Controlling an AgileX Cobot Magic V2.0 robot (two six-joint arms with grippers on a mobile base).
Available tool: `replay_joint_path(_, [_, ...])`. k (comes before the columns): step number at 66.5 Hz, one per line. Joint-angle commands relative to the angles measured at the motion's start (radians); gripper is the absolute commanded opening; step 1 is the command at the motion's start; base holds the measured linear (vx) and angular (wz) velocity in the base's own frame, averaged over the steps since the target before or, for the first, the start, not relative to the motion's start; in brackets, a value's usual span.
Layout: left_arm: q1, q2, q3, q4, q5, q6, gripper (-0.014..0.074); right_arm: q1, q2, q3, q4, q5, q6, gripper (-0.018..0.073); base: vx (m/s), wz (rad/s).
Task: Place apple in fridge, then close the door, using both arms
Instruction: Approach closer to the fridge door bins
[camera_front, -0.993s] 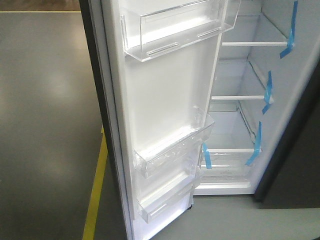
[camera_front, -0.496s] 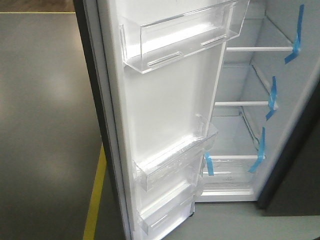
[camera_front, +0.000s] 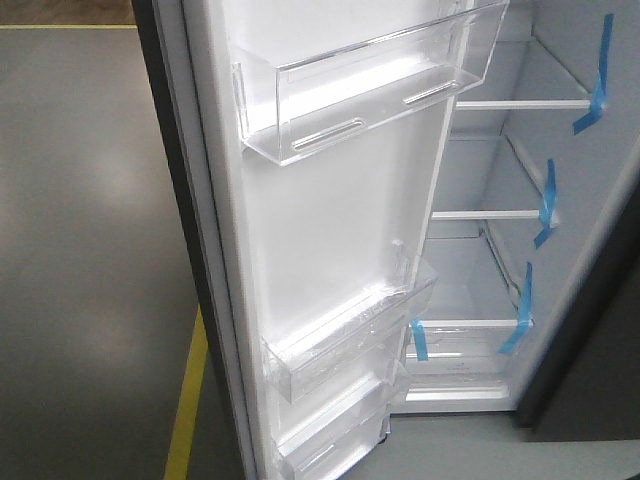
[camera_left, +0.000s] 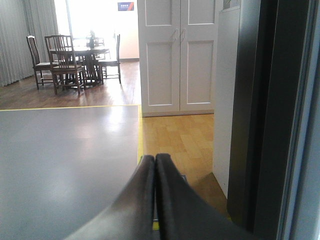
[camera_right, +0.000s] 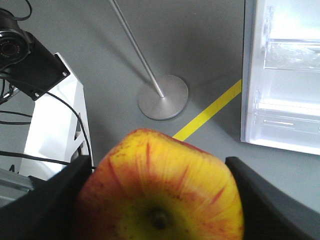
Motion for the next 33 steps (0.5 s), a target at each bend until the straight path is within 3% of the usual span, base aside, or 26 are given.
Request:
replay_joint_path(1, [-0.002,-0.014,-0.017,-0.001,-0.079,-0.009,-0.0006,0.001,0.005,-0.026,0.048,-0.038,-0.011,0.0192,0.05,-0.03])
replay_joint_path(33, [-0.002,-0.014,-0.017,-0.001,-0.079,-0.009,-0.0006,0.001,0.005,-0.026,0.048,-0.038,-0.011,0.0192,0.06,-0.04])
